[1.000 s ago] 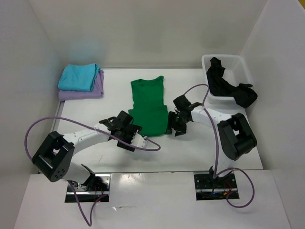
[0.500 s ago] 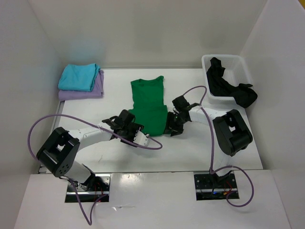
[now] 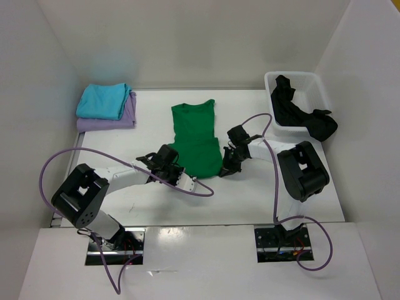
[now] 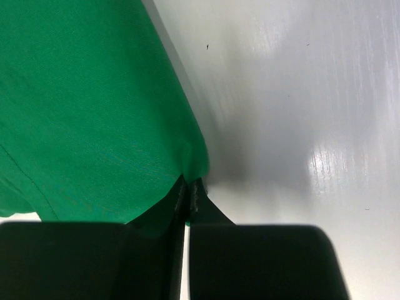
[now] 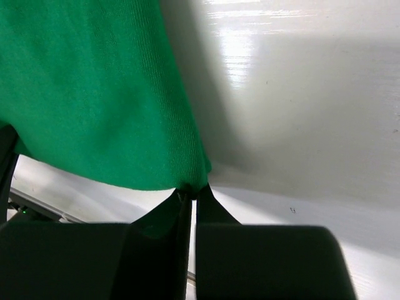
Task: Fold and stack the t-shirts
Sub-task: Grab one side of the 2/3 rectangular tshirt with both arms
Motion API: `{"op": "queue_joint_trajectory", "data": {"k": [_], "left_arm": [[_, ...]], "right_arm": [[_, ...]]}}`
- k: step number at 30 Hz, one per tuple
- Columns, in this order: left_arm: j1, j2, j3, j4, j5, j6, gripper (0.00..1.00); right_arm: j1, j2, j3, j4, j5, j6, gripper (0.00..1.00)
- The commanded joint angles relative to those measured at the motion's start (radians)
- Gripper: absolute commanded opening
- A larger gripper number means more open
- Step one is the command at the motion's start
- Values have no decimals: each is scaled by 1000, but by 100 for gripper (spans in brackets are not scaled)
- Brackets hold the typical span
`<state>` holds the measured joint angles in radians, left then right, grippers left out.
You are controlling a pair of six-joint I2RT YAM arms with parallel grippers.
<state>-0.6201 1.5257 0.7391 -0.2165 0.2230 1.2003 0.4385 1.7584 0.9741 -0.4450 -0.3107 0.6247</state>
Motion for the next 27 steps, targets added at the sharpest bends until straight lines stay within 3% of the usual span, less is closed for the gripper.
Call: {"op": "queue_joint_trajectory", "data": {"k": [1, 8, 9, 10, 11, 12, 19, 22, 25, 27], "left_arm": [[-4, 14, 0, -32, 36, -16, 0], [-4, -6, 17, -89, 52, -59, 1], [-4, -15, 17, -109, 52, -47, 15], [-4, -15, 17, -138, 52, -1, 39], [-4, -24, 17, -199, 52, 19, 73], [-4, -24, 17, -222, 65, 34, 75], [-4, -24, 17, -216, 65, 44, 75], [-4, -4, 26, -187, 55, 29, 70], [-27, 8, 26, -138, 45, 16, 59], [-43, 33, 26, -127, 35, 5, 38]], "right_arm": [[-11, 12, -6, 34, 35, -19, 0], [-11, -36, -15, 14, 44, -19, 0], [-11, -36, -15, 14, 44, -19, 0], [-11, -36, -15, 14, 44, -19, 0], [-11, -36, -15, 14, 44, -19, 0], [-11, -36, -15, 14, 44, -19, 0], [-11, -45, -24, 14, 44, -19, 0], [-11, -45, -25, 14, 44, -19, 0], [-11, -45, -25, 14, 44, -19, 0], [-11, -45, -25, 14, 44, -19, 0]]}}
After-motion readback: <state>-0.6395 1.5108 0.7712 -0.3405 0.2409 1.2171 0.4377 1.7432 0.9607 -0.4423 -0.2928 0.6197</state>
